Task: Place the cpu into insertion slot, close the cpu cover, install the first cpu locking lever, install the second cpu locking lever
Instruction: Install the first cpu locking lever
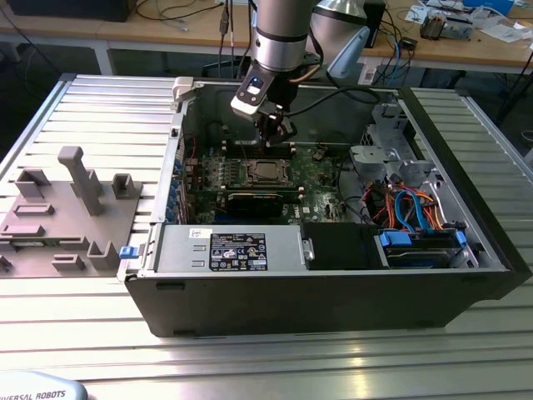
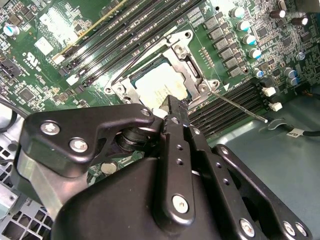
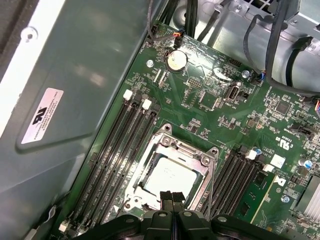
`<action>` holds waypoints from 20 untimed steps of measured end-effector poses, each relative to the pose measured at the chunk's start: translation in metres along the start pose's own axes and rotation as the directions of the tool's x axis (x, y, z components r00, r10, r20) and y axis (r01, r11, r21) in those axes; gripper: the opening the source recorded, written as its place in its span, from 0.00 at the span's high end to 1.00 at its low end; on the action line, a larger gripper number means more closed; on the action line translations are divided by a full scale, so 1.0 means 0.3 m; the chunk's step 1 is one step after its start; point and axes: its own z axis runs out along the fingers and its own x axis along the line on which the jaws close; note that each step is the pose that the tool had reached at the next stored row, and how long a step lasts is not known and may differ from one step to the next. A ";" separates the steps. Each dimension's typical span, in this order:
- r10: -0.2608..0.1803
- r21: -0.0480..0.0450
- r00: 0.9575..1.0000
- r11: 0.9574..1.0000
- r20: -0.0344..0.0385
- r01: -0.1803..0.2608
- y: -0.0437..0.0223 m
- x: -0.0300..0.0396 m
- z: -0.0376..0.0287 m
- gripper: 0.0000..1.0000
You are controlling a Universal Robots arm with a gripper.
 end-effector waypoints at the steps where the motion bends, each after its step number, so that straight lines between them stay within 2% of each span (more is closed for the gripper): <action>1: -0.001 0.000 1.000 1.000 0.000 0.001 0.000 0.000 0.000 0.89; 20: -0.013 0.000 1.000 1.000 0.000 0.013 0.000 0.000 0.000 0.89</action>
